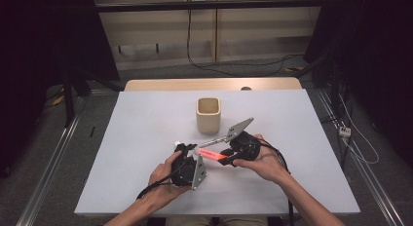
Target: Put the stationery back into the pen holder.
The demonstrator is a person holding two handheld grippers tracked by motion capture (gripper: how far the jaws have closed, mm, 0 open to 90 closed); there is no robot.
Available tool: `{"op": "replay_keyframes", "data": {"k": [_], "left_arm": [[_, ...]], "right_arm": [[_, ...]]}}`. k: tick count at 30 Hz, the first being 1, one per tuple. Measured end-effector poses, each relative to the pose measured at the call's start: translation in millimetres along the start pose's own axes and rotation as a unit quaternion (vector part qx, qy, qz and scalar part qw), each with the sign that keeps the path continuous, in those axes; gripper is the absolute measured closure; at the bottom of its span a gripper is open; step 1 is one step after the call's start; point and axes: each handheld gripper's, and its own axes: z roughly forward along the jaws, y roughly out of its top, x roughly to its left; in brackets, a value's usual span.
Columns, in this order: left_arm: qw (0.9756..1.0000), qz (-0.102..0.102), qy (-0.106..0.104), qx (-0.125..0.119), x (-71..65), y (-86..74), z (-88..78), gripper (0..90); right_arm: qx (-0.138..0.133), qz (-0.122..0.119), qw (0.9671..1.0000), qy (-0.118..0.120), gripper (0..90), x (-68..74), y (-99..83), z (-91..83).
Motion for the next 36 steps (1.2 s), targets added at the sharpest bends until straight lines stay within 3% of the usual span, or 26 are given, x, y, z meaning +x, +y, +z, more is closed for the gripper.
{"op": "replay_keyframes", "data": {"k": [6, 7, 8, 10, 12, 14, 15, 20, 24, 26, 32, 36], "left_arm": [[0.9987, 0.038, 0.033, 0.007, -6.2, 0.6, 0.3, 36.8], [0.996, 0.074, 0.044, 0.023, -6.5, 1.6, -2.4, 39.9], [0.9955, 0.08, 0.049, 0.011, -8.6, 2.0, -2.2, 42.9], [0.9928, 0.102, 0.06, 0.017, -12.3, 3.9, -2.4, 44.8], [0.9927, 0.108, 0.052, 0.011, -15.2, 4.2, 0.2, 49.0], [0.9904, 0.126, 0.052, 0.023, -15.6, 5.1, 0.6, 55.2], [0.9909, 0.124, 0.049, 0.02, -16.0, 5.2, 1.1, 57.4], [0.9888, 0.136, 0.058, 0.022, -16.7, 5.8, 0.9, 67.3], [0.9869, 0.147, 0.063, 0.022, -19.1, 6.1, 3.0, 68.9], [0.9861, 0.147, 0.076, 0.019, -20.8, 6.1, 2.6, 69.1], [0.9844, 0.158, 0.076, 0.014, -25.3, 9.0, 6.3, 70.4], [0.9857, 0.153, 0.068, 0.018, -27.9, 10.9, 5.6, 72.5]], "right_arm": [[0.002, -0.007, 1.0, 0.005, 67.9, 4.5, 5.4, 2.1], [0.002, -0.009, 0.9999, 0.006, 67.9, 4.8, 6.0, 3.0], [0.002, -0.008, 0.9999, 0.006, 67.9, 5.2, 6.7, 3.9], [0.004, -0.009, 0.9999, 0.009, 67.9, 6.0, 7.9, 5.9], [0.003, -0.011, 0.9999, 0.012, 67.9, 6.5, 8.7, 7.8], [0.005, -0.009, 0.9998, 0.015, 67.9, 7.9, 9.5, 10.0], [0.006, -0.009, 0.9998, 0.016, 67.9, 8.5, 9.7, 11.3], [0.008, -0.012, 0.9997, 0.018, 68.0, 9.8, 10.3, 12.9], [0.004, -0.009, 0.9998, 0.02, 67.9, 8.0, 9.7, 14.3], [0.003, -0.011, 0.9998, 0.019, 67.9, 7.9, 9.5, 13.5], [-0.002, -0.001, 0.9998, 0.021, 67.9, 6.3, 7.6, 12.5], [-0.004, -0.001, 0.9996, 0.026, 67.8, 7.0, 7.9, 13.4]]}}
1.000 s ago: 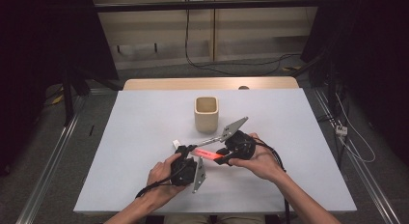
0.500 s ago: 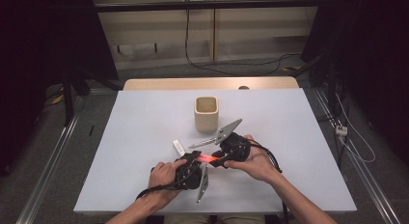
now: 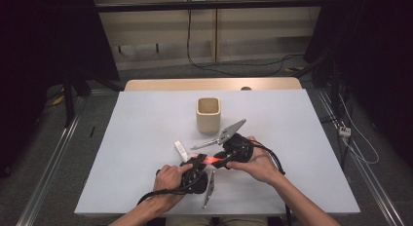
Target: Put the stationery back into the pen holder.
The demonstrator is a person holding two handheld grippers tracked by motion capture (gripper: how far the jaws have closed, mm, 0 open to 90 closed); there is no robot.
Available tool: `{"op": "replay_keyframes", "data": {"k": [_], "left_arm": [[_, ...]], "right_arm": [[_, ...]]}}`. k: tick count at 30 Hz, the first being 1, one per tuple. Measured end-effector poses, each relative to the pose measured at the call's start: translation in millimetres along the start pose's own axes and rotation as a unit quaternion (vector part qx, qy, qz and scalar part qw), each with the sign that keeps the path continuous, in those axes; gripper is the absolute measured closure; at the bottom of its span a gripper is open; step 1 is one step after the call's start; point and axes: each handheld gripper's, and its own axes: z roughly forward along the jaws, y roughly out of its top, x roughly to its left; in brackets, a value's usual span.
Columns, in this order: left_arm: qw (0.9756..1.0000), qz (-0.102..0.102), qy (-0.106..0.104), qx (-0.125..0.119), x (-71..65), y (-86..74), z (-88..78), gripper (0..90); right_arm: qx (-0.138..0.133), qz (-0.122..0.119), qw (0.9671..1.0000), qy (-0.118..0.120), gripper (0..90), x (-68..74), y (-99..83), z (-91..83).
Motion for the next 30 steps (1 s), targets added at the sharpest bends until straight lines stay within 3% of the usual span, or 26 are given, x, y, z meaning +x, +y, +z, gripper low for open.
{"op": "replay_keyframes", "data": {"k": [3, 6, 7, 8, 13, 15, 18, 19, 20, 21, 22, 23, 24, 25, 27, 30], "left_arm": [[0.9994, -0.032, -0.002, -0.009, 1.0, 0.3, -2.2, 74.0], [0.9987, -0.046, -0.016, -0.014, 3.3, -0.3, -4.3, 76.3], [0.9982, -0.051, -0.023, -0.02, 4.4, -0.9, -4.6, 77.3], [0.9965, -0.071, -0.024, -0.035, 2.6, -1.1, -3.5, 77.5], [0.9936, -0.096, -0.039, -0.046, 6.7, -2.2, -4.5, 77.6], [0.991, -0.114, -0.048, -0.05, 9.7, -4.3, -4.1, 77.6], [0.9842, -0.157, -0.065, -0.049, 13.2, -9.3, -3.3, 77.6], [0.9816, -0.17, -0.069, -0.054, 14.8, -11.1, -1.8, 77.6], [0.9774, -0.191, -0.072, -0.056, 14.9, -12.5, -0.8, 77.6], [0.9739, -0.208, -0.065, -0.064, 15.5, -13.6, 0.5, 77.5], [0.9699, -0.22, -0.078, -0.069, 17.5, -15.0, 1.5, 77.5], [0.9645, -0.24, -0.084, -0.071, 18.7, -16.4, 1.7, 77.5], [0.9628, -0.245, -0.087, -0.074, 21.9, -18.5, 1.9, 77.5], [0.9589, -0.259, -0.091, -0.074, 23.6, -20.3, 2.0, 77.5], [0.949, -0.287, -0.103, -0.078, 27.5, -24.7, 3.0, 77.5], [0.9294, -0.336, -0.125, -0.088, 32.3, -30.8, 4.4, 77.5]], "right_arm": [[-0.009, -0.003, 1.0, 0.002, 67.5, 0.4, 0.1, -2.3], [-0.01, -0.004, 0.9999, 0.005, 67.1, 0.5, -0.8, -3.7], [-0.012, 0.001, 0.9999, 0.006, 66.8, 0.5, -1.9, -3.8], [-0.013, -0.002, 0.9999, 0.005, 66.7, 0.5, -3.1, -4.0], [-0.023, 0.0, 0.9997, 0.0, 64.3, 3.2, -8.4, -7.2], [-0.029, 0.003, 0.9996, 0.0, 59.3, 3.1, -10.4, -8.2], [-0.038, 0.012, 0.9992, -0.008, 52.2, 1.8, -13.4, -9.8], [-0.042, 0.016, 0.9989, -0.009, 50.4, 1.3, -14.2, -10.5], [-0.047, 0.021, 0.9986, -0.009, 47.2, 0.7, -14.9, -11.0], [-0.049, 0.023, 0.9984, -0.012, 43.6, 0.4, -15.5, -11.0], [-0.052, 0.023, 0.9982, -0.019, 39.9, 0.3, -16.0, -10.9], [-0.056, 0.024, 0.9979, -0.024, 36.7, 0.1, -16.8, -11.1], [-0.058, 0.03, 0.9975, -0.026, 34.3, 0.4, -17.6, -11.3], [-0.061, 0.033, 0.9971, -0.031, 31.7, 0.5, -18.5, -11.2], [-0.068, 0.033, 0.9964, -0.039, 26.9, 0.3, -21.0, -12.1], [-0.081, 0.045, 0.9949, -0.041, 22.4, 0.8, -25.6, -13.4]]}}
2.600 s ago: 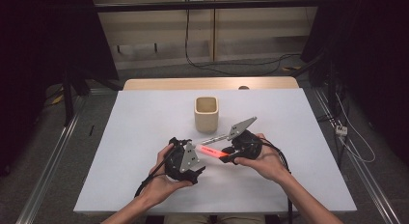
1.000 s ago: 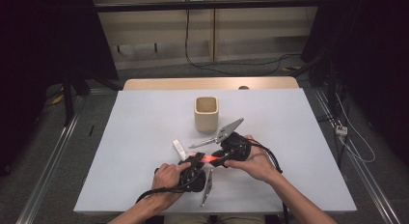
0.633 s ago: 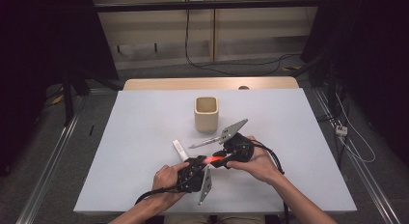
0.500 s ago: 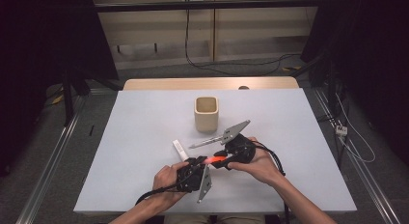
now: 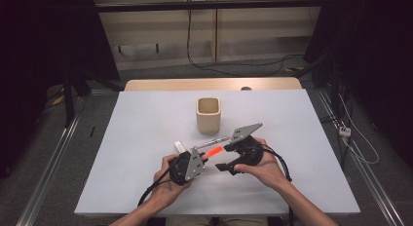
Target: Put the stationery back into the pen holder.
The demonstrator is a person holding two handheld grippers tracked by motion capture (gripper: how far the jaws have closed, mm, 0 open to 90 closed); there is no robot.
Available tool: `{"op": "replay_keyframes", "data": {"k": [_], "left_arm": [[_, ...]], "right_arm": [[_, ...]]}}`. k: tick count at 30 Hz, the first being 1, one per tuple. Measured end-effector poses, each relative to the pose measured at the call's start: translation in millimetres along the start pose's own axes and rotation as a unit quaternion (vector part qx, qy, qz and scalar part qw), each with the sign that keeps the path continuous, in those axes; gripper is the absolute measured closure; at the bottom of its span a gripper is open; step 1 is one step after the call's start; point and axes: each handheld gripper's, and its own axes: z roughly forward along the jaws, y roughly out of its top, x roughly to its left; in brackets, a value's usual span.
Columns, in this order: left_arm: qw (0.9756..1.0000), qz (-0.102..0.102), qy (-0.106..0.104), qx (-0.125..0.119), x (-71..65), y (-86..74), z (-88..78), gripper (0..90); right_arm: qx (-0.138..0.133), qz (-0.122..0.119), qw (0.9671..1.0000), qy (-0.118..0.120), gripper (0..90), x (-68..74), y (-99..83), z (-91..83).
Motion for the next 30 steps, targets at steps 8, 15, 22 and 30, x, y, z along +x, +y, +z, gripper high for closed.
{"op": "replay_keyframes", "data": {"k": [8, 15, 22, 30], "left_arm": [[0.9921, -0.116, -0.041, -0.024, 24.0, -3.3, -7.7, 77.5], [0.9822, -0.176, -0.053, -0.037, 45.8, -5.6, -21.5, 77.5], [0.9765, -0.205, -0.048, -0.047, 62.7, -4.5, -32.1, 77.5], [0.9761, -0.207, -0.045, -0.049, 73.4, 6.2, -34.8, 77.4]], "right_arm": [[-0.013, 0.015, 0.9982, -0.057, 11.7, 0.0, -15.0, -9.2], [-0.045, 0.04, 0.9904, -0.124, 8.6, -0.9, -24.1, -19.2], [-0.069, 0.067, 0.9806, -0.171, 7.5, -5.3, -37.6, -31.1], [-0.082, 0.089, 0.9681, -0.219, 9.6, -5.7, -57.6, -51.2]]}}
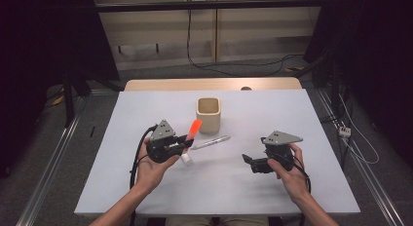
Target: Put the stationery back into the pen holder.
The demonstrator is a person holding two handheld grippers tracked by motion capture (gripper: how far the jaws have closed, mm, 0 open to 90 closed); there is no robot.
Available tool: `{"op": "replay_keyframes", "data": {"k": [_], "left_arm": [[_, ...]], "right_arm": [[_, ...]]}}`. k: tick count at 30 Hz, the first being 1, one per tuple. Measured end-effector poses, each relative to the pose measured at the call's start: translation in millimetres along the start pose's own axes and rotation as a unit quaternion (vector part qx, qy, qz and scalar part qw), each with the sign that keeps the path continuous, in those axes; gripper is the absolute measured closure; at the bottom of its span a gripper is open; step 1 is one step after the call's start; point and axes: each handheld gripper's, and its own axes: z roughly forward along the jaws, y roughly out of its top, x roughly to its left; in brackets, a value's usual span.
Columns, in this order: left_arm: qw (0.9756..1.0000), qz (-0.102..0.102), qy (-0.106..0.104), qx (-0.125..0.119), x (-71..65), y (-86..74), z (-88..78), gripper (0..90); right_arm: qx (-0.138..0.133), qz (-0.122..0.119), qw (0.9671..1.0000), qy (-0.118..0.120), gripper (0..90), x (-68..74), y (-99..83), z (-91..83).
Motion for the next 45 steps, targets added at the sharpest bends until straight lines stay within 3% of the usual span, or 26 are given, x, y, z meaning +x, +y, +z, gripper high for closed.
{"op": "replay_keyframes", "data": {"k": [6, 12, 19, 27, 30, 35, 38, 43, 45], "left_arm": [[0.9998, 0.001, 0.013, -0.013, 5.2, 19.3, -0.8, 77.4], [0.9998, -0.003, 0.017, 0.0, 9.1, 31.8, 10.7, 77.4], [0.9995, -0.009, 0.027, -0.013, 14.6, 46.6, 16.6, 77.4], [0.9987, -0.027, 0.04, -0.018, 27.0, 52.2, 35.3, 77.4], [0.9982, -0.033, 0.045, -0.02, 31.2, 56.6, 40.9, 77.4], [0.9984, -0.026, 0.046, -0.019, 34.5, 68.6, 51.1, 77.4], [0.9982, -0.022, 0.047, -0.028, 35.9, 75.4, 56.9, 77.4], [0.9975, -0.038, 0.046, -0.038, 42.9, 85.7, 63.4, 77.4], [0.9973, -0.032, 0.052, -0.042, 41.1, 88.7, 64.8, 77.4]], "right_arm": [[-0.005, 0.013, 0.9998, -0.015, 9.3, -4.8, -14.8, -8.6], [-0.014, 0.027, 0.9993, -0.022, 9.4, -9.5, -27.6, -16.5], [-0.027, 0.037, 0.9985, -0.031, 9.4, -10.8, -36.6, -21.4], [-0.035, 0.046, 0.9972, -0.048, 10.6, -18.2, -44.1, -27.2], [-0.033, 0.048, 0.9974, -0.043, 9.9, -19.1, -48.7, -27.1], [-0.035, 0.059, 0.9968, -0.042, 9.9, -20.7, -52.4, -29.7], [-0.033, 0.055, 0.997, -0.043, 9.5, -19.8, -54.2, -29.8], [-0.03, 0.06, 0.997, -0.039, 9.6, -20.3, -56.6, -29.1], [-0.026, 0.06, 0.9973, -0.035, 9.9, -20.7, -56.8, -28.5]]}}
